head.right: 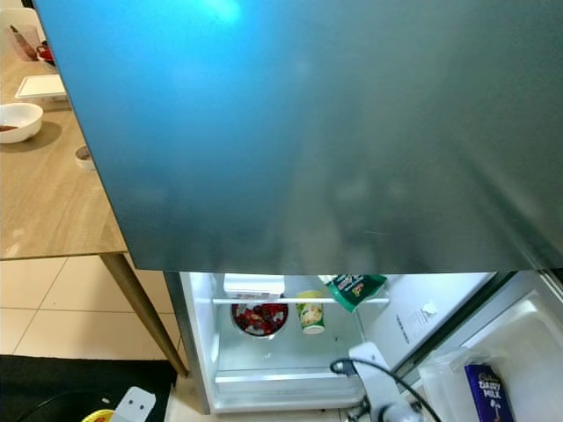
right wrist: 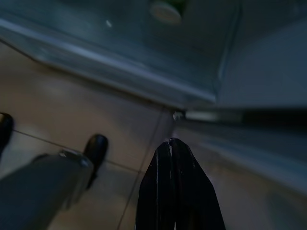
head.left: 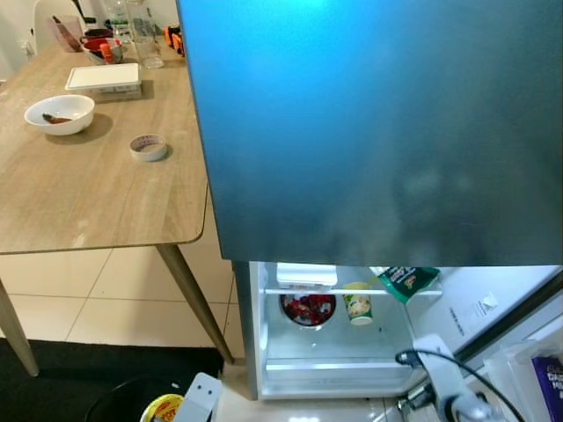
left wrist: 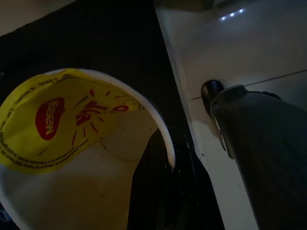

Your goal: Restocking fridge

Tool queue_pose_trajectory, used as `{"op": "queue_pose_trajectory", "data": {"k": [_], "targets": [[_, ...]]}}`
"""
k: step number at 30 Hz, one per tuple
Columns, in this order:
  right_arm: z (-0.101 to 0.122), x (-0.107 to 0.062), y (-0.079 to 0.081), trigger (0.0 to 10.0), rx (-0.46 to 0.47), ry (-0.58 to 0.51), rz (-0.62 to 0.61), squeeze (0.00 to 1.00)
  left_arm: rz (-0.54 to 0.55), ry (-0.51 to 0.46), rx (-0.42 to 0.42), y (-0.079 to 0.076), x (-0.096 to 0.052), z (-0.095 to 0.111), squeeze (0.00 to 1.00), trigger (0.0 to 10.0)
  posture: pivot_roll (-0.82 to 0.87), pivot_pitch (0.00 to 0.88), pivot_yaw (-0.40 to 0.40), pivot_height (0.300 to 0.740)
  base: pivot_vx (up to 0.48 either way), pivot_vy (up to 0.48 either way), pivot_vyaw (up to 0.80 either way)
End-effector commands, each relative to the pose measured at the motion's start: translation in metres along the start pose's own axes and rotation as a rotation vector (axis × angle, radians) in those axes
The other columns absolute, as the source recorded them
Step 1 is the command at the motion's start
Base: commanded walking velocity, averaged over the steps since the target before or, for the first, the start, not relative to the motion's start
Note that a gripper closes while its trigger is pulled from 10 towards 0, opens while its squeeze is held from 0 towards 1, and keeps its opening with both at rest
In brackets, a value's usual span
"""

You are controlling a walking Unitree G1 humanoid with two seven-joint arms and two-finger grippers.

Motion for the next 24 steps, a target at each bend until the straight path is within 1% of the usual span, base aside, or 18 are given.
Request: {"op": "queue_pose_trajectory", "data": {"k": [1, 3, 5, 8, 9, 10, 11, 12, 13, 15, 17, 18, 19, 21, 24], "targets": [[0.005, 0.001, 0.003, 10.0, 0.014, -0.023, 0.021, 0.0, -0.006, -0.009, -0.006, -0.002, -0.001, -0.005, 0.0, 10.0, -0.01, 0.0, -0.058, 0.74, 0.0, 0.0, 0.0], [0.007, 0.001, 0.003, 10.0, 0.024, -0.031, 0.023, 0.0, -0.01, -0.02, -0.01, -0.002, -0.001, -0.003, 0.0, 10.0, -0.01, 0.0, -0.058, 0.74, 0.0, 0.0, 0.0], [0.008, 0.001, 0.001, 10.0, 0.057, -0.032, 0.024, 0.0, -0.02, -0.041, 0.042, -0.002, -0.001, 0.0, 0.0, 10.0, 0.0, 0.0, -0.056, 0.74, 0.0, 0.0, 0.0], [0.009, 0.001, -0.003, 10.0, 0.07, -0.025, 0.018, 0.0, -0.018, -0.061, 0.084, -0.002, -0.001, 0.003, 0.0, 10.0, 0.0, 0.0, -0.055, 0.732, 0.0, 0.0, 0.0], [0.009, 0.0, -0.006, 10.0, 0.069, -0.02, 0.01, 0.0, -0.017, -0.086, 0.076, 0.0, 0.0, 0.012, 0.0, 10.0, 0.0, 0.0, -0.054, 0.727, 0.0, 0.0, 0.0], [0.01, 0.0, -0.007, 10.0, 0.068, -0.022, 0.014, 0.0, -0.026, -0.139, 0.06, 0.001, 0.001, 0.036, 0.0, 10.0, 0.0, 0.0, -0.054, 0.722, 0.0, 0.0, 0.0], [0.011, 0.0, -0.008, 10.0, 0.068, -0.024, 0.017, 0.0, -0.033, -0.176, 0.047, 0.002, 0.002, 0.053, 0.0, 10.0, 0.0, 0.0, -0.054, 0.717, 0.0, 0.0, 0.0], [0.014, 0.0, -0.01, 10.0, 0.059, -0.033, 0.017, 0.0, -0.049, -0.223, 0.051, 0.002, 0.001, 0.074, 0.0, 10.0, 0.0, 0.0, -0.055, 0.707, 0.0, 0.0, 0.0], [0.014, 0.0, -0.01, 10.0, 0.059, -0.033, 0.017, 0.0, -0.049, -0.223, 0.051, 0.002, 0.001, 0.074, 0.0, 10.0, 0.0, 0.0, -0.055, 0.707, 0.0, 0.0, 0.0], [0.018, 0.0, -0.012, 10.0, 0.05, -0.041, 0.015, 0.0, -0.071, -0.256, 0.059, -0.002, 0.0, 0.085, 0.0, 10.0, 0.0, 0.0, -0.055, 0.697, 0.0, 0.0, 0.0], [0.019, 0.0, -0.013, 10.0, 0.049, -0.043, 0.016, 0.0, -0.078, -0.265, 0.059, -0.003, 0.0, 0.087, 0.0, 10.0, 0.0, 0.0, -0.055, 0.692, 0.0, 0.0, 0.0], [0.025, 0.001, -0.011, 10.0, 0.035, -0.057, 0.032, 0.0, -0.098, -0.291, 0.071, -0.007, -0.001, 0.094, 0.0, 10.0, 0.0, 0.0, -0.053, 0.682, 0.0, 0.0, 0.0], [0.027, 0.001, -0.01, 10.0, 0.032, -0.062, 0.037, 0.0, -0.104, -0.297, 0.075, -0.008, -0.002, 0.095, 0.0, 10.0, 0.0, 0.0, -0.053, 0.677, 0.0, 0.0, 0.0], [0.029, 0.002, -0.009, 10.0, 0.029, -0.065, 0.043, 0.0, -0.112, -0.301, 0.078, -0.009, -0.002, 0.096, 0.0, 10.0, 0.0, 0.0, -0.052, 0.672, 0.0, 0.0, 0.0], [0.032, 0.003, -0.002, 10.0, -0.001, -0.068, 0.08, 0.0, -0.125, -0.287, 0.078, -0.01, -0.001, 0.092, 0.0, 10.0, 0.0, 0.001, -0.05, 0.657, 0.0, 0.0, 0.0]]}}
Point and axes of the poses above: a point about 5 cm out from each wrist's last joint towards the gripper, its own x axis pointing out of the wrist towards the gripper, its own z axis along the axis of the wrist's last joint, y = z × x, the point moved 4 cm from there along x, pointing out of the wrist towards the gripper, and after that the axes turned 2 degrees about -x, right-handed, at the moved point
